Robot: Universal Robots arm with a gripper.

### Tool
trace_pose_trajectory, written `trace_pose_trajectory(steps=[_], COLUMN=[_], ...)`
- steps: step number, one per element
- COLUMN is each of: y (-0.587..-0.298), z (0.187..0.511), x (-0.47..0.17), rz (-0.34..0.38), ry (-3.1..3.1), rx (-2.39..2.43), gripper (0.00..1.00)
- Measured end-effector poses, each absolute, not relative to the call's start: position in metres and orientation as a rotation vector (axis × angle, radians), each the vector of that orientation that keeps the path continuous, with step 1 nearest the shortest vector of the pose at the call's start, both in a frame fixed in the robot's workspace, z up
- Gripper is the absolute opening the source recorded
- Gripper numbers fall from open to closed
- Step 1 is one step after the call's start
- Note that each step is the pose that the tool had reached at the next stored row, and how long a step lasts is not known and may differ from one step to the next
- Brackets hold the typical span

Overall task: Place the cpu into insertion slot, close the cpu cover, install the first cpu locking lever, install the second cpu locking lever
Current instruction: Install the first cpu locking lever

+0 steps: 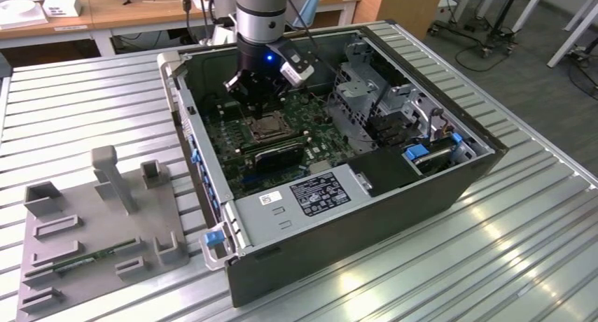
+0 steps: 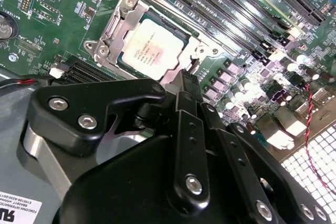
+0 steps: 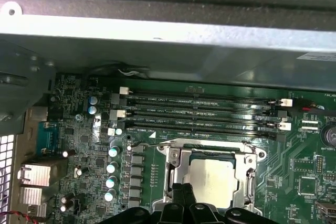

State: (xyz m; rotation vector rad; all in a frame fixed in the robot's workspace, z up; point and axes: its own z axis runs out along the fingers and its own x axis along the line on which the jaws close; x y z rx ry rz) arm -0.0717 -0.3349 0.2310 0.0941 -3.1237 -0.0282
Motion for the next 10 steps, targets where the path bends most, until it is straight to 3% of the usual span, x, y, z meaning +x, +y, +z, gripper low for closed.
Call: trace_pose_trajectory(steps=[10], y=[-0.3349], z=[0.2310], x=[-0.0740], rz=[-0.028], ry=[-3.126], rx=[0.094], gripper=[0.11])
